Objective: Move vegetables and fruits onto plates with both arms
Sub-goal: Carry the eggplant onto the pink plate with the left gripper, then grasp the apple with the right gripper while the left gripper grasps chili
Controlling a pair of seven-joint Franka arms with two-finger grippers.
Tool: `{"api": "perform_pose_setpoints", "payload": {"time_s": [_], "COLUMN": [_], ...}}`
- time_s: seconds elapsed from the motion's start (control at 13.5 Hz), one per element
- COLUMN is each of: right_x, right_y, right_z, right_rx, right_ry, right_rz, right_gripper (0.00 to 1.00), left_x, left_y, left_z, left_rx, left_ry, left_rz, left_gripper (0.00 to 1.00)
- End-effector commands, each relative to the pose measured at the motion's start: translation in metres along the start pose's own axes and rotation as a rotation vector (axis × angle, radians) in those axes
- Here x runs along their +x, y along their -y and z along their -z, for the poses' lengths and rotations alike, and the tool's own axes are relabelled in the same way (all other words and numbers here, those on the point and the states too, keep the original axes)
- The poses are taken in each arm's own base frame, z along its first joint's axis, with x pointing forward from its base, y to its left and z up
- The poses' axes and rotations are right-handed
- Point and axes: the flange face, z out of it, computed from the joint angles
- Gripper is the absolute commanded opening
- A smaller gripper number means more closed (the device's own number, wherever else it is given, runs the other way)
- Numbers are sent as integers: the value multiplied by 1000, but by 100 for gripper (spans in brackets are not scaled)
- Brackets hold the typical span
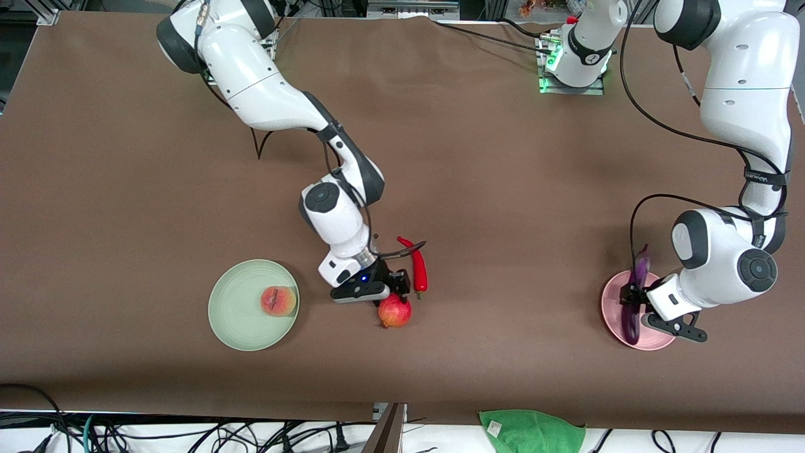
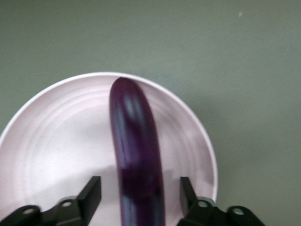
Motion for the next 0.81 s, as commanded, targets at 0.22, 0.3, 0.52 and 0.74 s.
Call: {"api": "perform_pose_setpoints", "payload": {"time_s": [0.22, 0.3, 0.52, 0.74], "right_x": [39, 52, 61, 50], "right_y": [-12, -30, -49, -31], "right_z": [76, 91, 106, 86], "right_rx": [-110, -129, -155, -128], "right_ry": [165, 189, 251, 187], "right_rz": [113, 141, 176, 80], "right_gripper": [8, 8, 14, 88], "left_x": [27, 36, 49, 58], "left_y": [-78, -108, -203, -300], "left_z": [12, 12, 0, 0], "left_rx": [-96, -107, -115, -120], "left_ry": [-6, -3, 28, 24], "left_rz": [133, 188, 305, 411], "left_gripper": [100, 100, 100, 100]}}
